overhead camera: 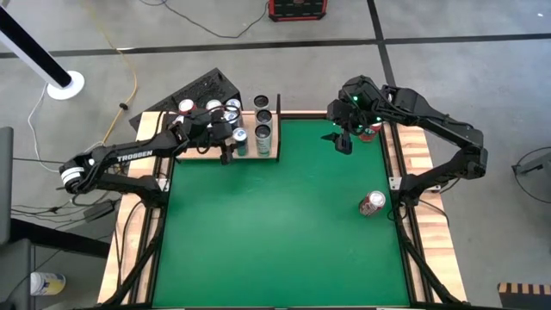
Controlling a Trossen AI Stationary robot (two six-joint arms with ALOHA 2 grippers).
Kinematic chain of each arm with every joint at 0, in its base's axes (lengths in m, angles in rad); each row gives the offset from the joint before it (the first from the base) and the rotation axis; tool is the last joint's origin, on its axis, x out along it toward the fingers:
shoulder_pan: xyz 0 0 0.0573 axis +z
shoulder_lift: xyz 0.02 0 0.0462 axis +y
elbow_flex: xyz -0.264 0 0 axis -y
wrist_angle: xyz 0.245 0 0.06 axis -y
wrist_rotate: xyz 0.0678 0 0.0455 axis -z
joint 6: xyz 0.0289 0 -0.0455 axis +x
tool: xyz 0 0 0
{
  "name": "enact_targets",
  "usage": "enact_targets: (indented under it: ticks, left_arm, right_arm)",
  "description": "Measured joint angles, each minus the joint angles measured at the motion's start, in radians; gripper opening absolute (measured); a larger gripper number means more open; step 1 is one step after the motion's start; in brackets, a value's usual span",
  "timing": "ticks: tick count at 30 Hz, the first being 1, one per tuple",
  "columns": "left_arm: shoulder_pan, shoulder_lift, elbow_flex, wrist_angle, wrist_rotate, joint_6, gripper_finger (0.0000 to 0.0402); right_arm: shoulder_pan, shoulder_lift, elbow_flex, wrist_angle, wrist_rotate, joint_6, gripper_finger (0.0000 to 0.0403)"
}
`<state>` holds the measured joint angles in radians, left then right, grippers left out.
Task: Place canned beverage on shelf
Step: Put the blue soda can on the shelf aligned with the other blue soda cans, then adjust the blue soda cans on the shelf
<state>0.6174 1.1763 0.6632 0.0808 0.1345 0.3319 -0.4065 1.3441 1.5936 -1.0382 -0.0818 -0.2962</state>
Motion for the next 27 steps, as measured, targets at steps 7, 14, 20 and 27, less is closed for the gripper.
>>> enact_targets:
  ticks: [7,14,20,27]
  left_arm:
    - [0.000,0.001,0.000,-0.018,-0.004,-0.001,0.0287]
    - [0.000,-0.023,0.000,-0.011,-0.004,-0.001,0.0292]
    - [0.000,-0.110,0.000,-0.009,-0.010,0.008,0.0293]
    - [0.001,-0.206,0.037,-0.027,-0.241,-0.020,0.0283]
  right_arm:
    - [0.000,0.000,0.000,0.000,0.000,0.000,0.0328]
    - [0.000,0.000,0.000,0.000,0.000,0.000,0.0328]
    - [0.000,0.000,0.000,0.000,0.000,0.000,0.0328]
    - [0.000,0.000,0.000,0.001,0.000,0.000,0.0328]
